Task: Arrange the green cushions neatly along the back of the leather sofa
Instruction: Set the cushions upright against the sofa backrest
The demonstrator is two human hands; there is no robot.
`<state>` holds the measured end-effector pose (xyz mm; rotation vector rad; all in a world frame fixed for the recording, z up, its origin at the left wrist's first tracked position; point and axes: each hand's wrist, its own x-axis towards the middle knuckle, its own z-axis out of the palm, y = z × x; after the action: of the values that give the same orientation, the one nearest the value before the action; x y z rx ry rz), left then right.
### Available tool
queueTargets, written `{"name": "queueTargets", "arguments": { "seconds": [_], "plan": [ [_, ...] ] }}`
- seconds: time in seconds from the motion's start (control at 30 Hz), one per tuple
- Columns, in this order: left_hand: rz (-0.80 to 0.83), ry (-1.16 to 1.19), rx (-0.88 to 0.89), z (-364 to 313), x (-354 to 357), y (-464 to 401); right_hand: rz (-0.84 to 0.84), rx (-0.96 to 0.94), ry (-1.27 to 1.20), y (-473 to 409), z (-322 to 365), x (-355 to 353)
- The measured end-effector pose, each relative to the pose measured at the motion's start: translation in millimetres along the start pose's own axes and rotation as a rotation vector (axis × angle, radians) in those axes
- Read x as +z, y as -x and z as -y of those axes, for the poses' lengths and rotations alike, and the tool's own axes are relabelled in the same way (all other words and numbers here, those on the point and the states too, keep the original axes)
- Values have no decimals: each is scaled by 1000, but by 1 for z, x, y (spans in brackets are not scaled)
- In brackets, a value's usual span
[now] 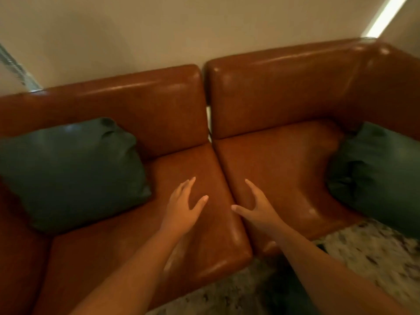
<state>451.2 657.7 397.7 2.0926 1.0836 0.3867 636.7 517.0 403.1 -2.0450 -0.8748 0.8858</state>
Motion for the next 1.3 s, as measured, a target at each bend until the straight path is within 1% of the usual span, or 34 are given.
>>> {"name": "queueTargets", "arguments": {
  "seconds": [0.07, 0.13, 0.23, 0.37, 0.47, 0.57, 0.67, 0.77, 0.8, 0.9, 1.0, 1.13, 1.23, 1.3],
  "plan": [
    [39, 16, 22, -29, 40, 15, -23, 27, -7, 27, -33, -33],
    [63, 19, 51, -57, 82, 32, -28, 97, -18, 53, -66, -63],
    [140, 39, 46, -92, 143, 62, -53, 179, -74, 93, -124, -103],
    [317, -6, 69, -110, 221, 94, -94, 282, -119, 137, -209, -143],
    [432, -37, 70, -109, 266, 106, -147, 351, -157, 164, -270, -159],
    [517, -86, 35, -103, 312, 105, -225, 478, -238, 186, -333, -165],
    [586, -138, -1, -94, 361, 103, -351, 572, -370, 206, -392, -162],
    [700, -177, -34, -80, 409, 101, -411, 676, -482, 222, -455, -152],
    [728, -188, -56, -75, 424, 101, -423, 699, -478, 228, -481, -147],
    [777, -237, -122, -58, 469, 100, -379, 673, -518, 240, -606, -110],
    [802, -232, -190, -43, 509, 100, -435, 725, -592, 250, -630, -97],
    [796, -153, -263, -17, 559, 95, -525, 771, -687, 250, -632, -90],
    [769, -91, -260, -13, 592, 98, -589, 824, -741, 244, -642, -82],
    [779, -57, -256, -12, 611, 99, -595, 856, -783, 241, -657, -76]
  ]
}}
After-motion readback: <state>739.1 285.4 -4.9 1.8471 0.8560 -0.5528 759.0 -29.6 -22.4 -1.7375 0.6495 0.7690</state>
